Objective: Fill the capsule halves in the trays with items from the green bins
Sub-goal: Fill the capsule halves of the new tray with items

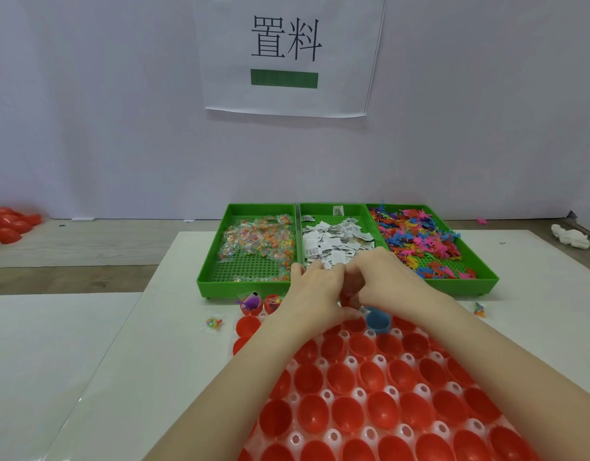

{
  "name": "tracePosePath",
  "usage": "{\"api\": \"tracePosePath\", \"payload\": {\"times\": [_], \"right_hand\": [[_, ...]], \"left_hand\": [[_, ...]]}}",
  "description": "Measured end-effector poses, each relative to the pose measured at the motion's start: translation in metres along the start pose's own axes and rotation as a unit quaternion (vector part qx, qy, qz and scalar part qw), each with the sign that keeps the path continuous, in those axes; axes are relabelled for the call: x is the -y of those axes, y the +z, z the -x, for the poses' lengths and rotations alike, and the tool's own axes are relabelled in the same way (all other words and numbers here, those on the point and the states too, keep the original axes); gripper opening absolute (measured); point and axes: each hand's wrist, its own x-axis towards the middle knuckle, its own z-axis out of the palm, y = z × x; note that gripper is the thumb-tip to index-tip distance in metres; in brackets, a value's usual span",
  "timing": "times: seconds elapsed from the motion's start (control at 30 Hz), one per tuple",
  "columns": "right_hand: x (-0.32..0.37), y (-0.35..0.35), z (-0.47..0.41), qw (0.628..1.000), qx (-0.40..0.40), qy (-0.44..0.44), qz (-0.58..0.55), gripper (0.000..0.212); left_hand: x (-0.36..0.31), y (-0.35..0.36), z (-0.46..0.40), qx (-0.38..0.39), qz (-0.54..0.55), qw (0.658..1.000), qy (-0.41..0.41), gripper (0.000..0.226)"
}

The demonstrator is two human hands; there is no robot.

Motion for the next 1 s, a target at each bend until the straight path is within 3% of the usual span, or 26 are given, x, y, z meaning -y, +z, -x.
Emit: {"api": "tracePosePath", "payload": {"times": [0.17, 0.27, 0.37, 0.43, 0.53, 0.6, 0.8, 1.0], "right_hand": [[-0.010, -0.007, 0.004, 0.993, 0.059, -0.030, -0.097, 0.016], [-0.025, -0.014, 0.003, 0.983, -0.027, -0.011, -0.180, 0.008], [-0.062, -0.017, -0.004, 0.953, -0.179, 0.084, -0.231, 0.012], [-0.096, -0.016, -0.005, 0.959, -0.174, 0.180, -0.131, 0.031], [-0.131, -0.010, -0.001, 0.963, -0.046, 0.261, -0.043, 0.061], [-0.138, -0.005, 0.000, 0.955, -0.029, 0.284, -0.081, 0.061], [-0.134, 0.000, -0.005, 0.940, -0.105, 0.274, -0.173, 0.023], [-0.127, 0.002, -0.005, 0.953, -0.172, 0.222, -0.109, 0.016]], "left_hand": [[0.001, 0.000, -0.001, -0.004, -0.015, 1.000, 0.005, 0.051], [0.003, -0.005, 0.003, -0.023, -0.003, 1.000, 0.014, 0.070], [0.016, -0.020, 0.008, -0.179, 0.105, 0.978, 0.007, 0.061], [0.036, -0.033, 0.009, -0.245, 0.190, 0.950, -0.043, 0.038], [0.075, -0.043, 0.008, -0.169, 0.223, 0.948, -0.154, 0.033], [0.097, -0.039, 0.005, -0.084, 0.183, 0.962, -0.184, 0.043], [0.104, -0.022, -0.009, 0.088, 0.164, 0.969, -0.164, 0.061], [0.092, -0.018, -0.017, 0.057, 0.126, 0.976, -0.169, 0.037]]}}
